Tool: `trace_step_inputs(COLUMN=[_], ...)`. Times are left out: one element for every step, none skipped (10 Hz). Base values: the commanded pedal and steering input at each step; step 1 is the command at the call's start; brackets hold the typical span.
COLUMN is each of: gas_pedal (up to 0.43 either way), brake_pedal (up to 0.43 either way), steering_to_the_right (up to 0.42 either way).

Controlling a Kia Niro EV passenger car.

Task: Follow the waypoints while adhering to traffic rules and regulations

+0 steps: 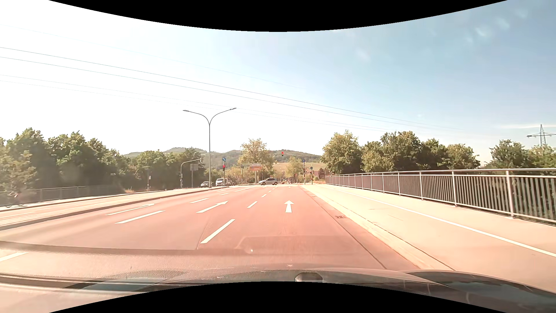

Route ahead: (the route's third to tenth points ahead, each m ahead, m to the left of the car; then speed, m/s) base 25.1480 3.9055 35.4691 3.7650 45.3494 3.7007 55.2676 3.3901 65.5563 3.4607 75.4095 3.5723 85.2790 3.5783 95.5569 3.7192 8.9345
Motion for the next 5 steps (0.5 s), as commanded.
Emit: trace_step_inputs(gas_pedal=[0.098,0.087,0.098,0.130,0.130], brake_pedal=[0.000,0.000,0.000,0.000,0.000], steering_to_the_right=[0.000,0.000,0.000,0.001,0.001])
